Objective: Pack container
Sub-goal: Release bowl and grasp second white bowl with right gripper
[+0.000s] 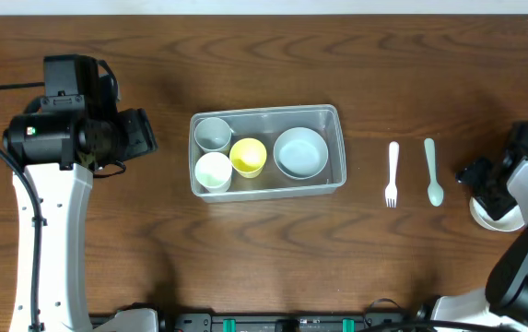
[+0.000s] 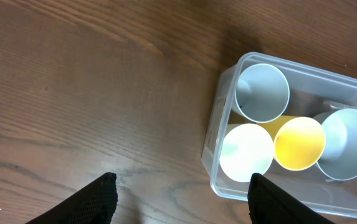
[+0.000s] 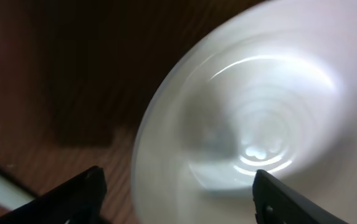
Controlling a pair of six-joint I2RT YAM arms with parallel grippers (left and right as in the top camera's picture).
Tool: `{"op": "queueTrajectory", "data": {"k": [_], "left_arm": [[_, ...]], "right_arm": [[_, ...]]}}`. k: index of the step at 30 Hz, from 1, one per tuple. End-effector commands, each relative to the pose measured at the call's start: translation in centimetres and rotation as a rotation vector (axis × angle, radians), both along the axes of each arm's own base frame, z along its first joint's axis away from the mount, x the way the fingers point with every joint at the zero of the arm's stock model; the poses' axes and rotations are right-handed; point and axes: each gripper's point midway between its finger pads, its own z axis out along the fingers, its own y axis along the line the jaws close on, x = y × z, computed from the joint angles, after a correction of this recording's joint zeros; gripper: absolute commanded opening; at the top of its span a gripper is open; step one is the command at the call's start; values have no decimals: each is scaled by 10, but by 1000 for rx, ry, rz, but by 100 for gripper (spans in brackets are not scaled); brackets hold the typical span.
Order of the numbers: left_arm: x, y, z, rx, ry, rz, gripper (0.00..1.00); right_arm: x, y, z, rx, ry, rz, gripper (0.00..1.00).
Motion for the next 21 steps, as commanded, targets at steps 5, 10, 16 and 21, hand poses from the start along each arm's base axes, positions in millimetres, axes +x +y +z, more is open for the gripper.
{"op": "queueTrajectory", "data": {"k": [5,10,16,21], "left_arm": [[-1,0,-2,-12,8,6,68],[-2,-1,-2,-12,8,5,68],[-2,-1,-2,-12,8,5,68],[-2,0,-2,-12,8,6,68]], "right_arm": [[4,8,-11,49,-5,42,54],[4,8,-11,50,-8,43,33],[12,14,-6,56,-29,82,18],[26,24,13,22,-72,175,7]]}}
